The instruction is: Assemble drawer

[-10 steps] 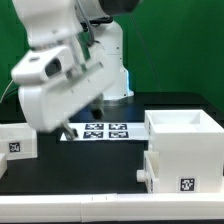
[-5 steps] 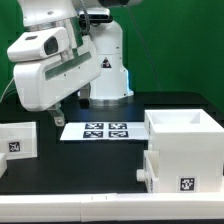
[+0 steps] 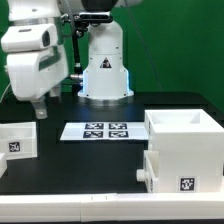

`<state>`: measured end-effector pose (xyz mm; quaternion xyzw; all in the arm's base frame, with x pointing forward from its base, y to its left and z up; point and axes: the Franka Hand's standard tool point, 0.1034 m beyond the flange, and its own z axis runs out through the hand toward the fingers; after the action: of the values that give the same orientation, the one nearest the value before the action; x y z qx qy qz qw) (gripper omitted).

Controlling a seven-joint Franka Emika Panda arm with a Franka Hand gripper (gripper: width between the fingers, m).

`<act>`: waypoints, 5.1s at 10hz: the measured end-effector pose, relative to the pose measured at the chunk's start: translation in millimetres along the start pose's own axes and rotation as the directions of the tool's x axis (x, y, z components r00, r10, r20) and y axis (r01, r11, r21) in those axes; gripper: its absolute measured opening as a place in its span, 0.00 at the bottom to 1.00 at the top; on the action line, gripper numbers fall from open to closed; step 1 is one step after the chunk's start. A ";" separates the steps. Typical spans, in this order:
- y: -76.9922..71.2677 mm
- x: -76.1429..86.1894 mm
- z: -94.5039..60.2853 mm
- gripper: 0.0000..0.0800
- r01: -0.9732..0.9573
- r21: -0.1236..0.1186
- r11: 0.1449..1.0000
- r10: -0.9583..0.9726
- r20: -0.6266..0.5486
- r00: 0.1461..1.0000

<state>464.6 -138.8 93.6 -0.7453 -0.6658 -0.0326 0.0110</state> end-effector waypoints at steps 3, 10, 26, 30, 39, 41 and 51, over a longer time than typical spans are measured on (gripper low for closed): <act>-2.7 -2.1 2.5 0.81 -0.010 0.001 1.000 0.010 0.001 1.000; -56.4 -74.7 16.3 0.81 0.126 0.023 0.992 -0.127 0.046 0.991; -94.9 -144.2 46.7 0.81 0.334 0.000 0.943 -0.331 0.129 0.935; -98.3 -145.3 49.1 0.53 0.320 0.006 0.947 -0.318 0.127 0.939; -98.9 -145.4 49.3 0.00 0.268 0.000 0.963 -0.266 0.127 0.956; -97.0 -144.0 48.6 0.00 0.276 -0.004 0.961 -0.273 0.133 0.953; -78.1 -121.2 35.6 0.55 0.287 -0.037 0.957 -0.278 0.158 0.948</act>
Offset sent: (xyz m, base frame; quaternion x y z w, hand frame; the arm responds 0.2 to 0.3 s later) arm 0.0000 0.0000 0.0000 0.0000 0.0000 0.0000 1.0000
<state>374.8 -247.9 48.3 -0.6427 -0.7632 0.0029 -0.0665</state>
